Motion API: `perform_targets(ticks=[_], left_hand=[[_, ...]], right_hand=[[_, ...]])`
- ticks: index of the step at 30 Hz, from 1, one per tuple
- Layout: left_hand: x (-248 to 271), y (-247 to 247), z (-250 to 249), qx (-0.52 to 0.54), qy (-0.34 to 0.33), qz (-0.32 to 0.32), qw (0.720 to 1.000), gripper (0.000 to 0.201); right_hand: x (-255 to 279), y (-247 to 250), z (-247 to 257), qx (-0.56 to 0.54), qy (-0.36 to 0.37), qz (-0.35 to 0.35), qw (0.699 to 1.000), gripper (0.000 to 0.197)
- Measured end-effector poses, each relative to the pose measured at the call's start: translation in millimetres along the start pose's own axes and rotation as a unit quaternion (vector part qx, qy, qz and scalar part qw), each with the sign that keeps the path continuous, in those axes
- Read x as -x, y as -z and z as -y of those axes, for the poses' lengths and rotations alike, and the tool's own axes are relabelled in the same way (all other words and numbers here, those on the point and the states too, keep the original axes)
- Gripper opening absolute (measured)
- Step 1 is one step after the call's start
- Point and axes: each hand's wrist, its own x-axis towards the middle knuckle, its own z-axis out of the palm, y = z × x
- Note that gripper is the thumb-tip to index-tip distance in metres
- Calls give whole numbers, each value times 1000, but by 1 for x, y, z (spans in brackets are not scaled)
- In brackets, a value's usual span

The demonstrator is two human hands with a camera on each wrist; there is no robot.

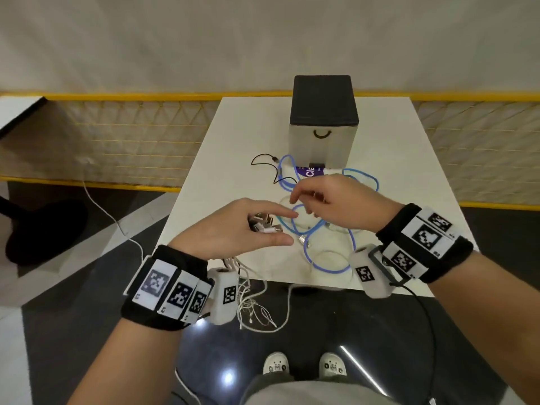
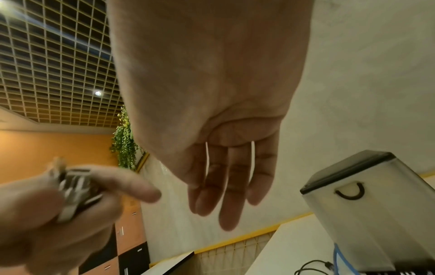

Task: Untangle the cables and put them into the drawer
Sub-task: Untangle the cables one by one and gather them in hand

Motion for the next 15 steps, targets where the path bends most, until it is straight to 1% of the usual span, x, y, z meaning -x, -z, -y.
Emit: perform_targets(ticks=[2,4,5,7,8,9,11,12,13,15], left_hand=[[1,-2,-4,24,-38,-34,998,28],[2,-4,-10,68,-81,-75,992,16],[1,-4,-13,89,-97,-101,986,12],[-4,-6,-21,116,-116,-161,973,6],[-6,-7,-26,126,-120,-189,966,5],[-9,-9,-31,138,-121,-213,960,5],[-14,-12,-41,167,-117,-243,948,10],[-16,-12,-45,184,-116,-254,943,11],[-18,-10,-49,200,-119,-267,935,12],[-19,-2,-56,240,-138,-297,914,14]], right_hand=[[5,-6,4,-18,10,17,1000,24],[11,-11,9,-62,18,51,997,24],[14,-15,14,-90,21,79,993,29],[18,-26,27,-159,36,119,979,50],[19,-32,36,-198,50,119,972,54],[19,-39,45,-233,62,109,964,49],[17,-55,56,-265,78,59,959,22],[16,-63,57,-264,81,35,960,15],[14,-73,54,-257,77,24,963,19],[13,-97,36,-218,48,49,974,34]])
